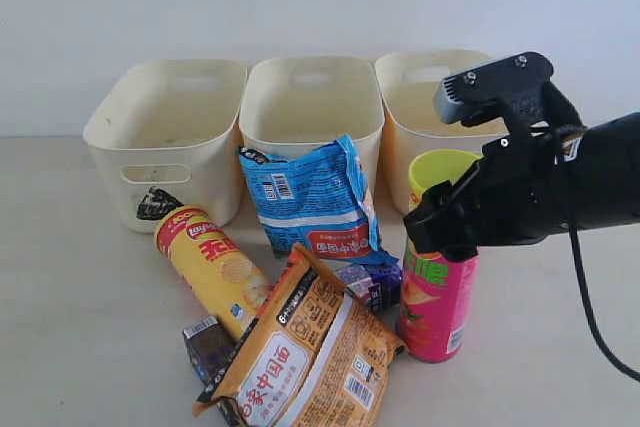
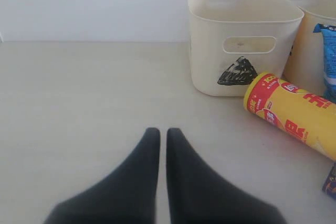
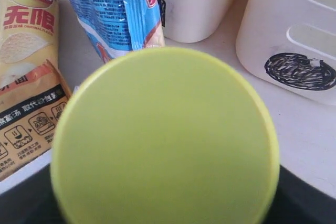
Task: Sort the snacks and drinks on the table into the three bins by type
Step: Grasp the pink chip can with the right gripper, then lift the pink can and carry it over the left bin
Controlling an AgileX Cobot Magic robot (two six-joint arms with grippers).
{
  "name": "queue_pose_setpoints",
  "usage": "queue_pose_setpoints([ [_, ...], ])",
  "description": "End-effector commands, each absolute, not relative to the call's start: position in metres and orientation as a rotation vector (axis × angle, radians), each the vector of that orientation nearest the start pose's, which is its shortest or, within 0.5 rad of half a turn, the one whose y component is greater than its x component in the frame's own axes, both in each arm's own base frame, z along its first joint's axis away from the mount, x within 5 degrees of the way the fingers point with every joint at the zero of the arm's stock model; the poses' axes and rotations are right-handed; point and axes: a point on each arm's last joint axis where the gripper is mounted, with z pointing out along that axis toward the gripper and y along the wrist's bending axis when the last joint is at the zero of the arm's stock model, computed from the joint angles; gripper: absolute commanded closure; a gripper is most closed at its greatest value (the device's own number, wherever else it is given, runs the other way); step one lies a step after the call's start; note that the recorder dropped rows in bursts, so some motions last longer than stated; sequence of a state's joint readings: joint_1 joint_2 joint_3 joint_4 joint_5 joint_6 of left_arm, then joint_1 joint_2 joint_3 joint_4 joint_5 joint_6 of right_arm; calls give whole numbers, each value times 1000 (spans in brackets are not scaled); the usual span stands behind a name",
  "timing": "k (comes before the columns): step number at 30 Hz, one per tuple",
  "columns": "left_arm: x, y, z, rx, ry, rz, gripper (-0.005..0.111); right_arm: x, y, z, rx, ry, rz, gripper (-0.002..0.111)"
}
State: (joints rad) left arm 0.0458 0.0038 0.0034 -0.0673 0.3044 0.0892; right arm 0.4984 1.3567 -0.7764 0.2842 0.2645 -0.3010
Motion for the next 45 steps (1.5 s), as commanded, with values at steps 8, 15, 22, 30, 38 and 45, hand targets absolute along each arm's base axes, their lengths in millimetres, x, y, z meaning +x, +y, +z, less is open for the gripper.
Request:
queue_pose_setpoints([
  [8, 55, 1, 187, -19, 1771, 27, 103, 232, 137, 276, -736, 2217, 316, 108],
  [15, 55, 1, 187, -19, 1771, 27, 103, 219, 131, 343, -693, 2018, 349, 108],
  [22, 55, 1, 187, -19, 1771, 27, 103, 218, 139, 393, -577, 1852, 484, 108],
  [30, 55, 1, 187, -19, 1771, 27, 103, 234, 201, 386, -518, 1621, 586, 108],
  [38, 55, 1, 187, -19, 1771, 27, 103, 272, 282, 357, -593, 1434, 528, 108],
  [45, 55, 1, 187, -19, 1771, 27, 103, 323, 339, 318, -660, 1432, 474, 108],
])
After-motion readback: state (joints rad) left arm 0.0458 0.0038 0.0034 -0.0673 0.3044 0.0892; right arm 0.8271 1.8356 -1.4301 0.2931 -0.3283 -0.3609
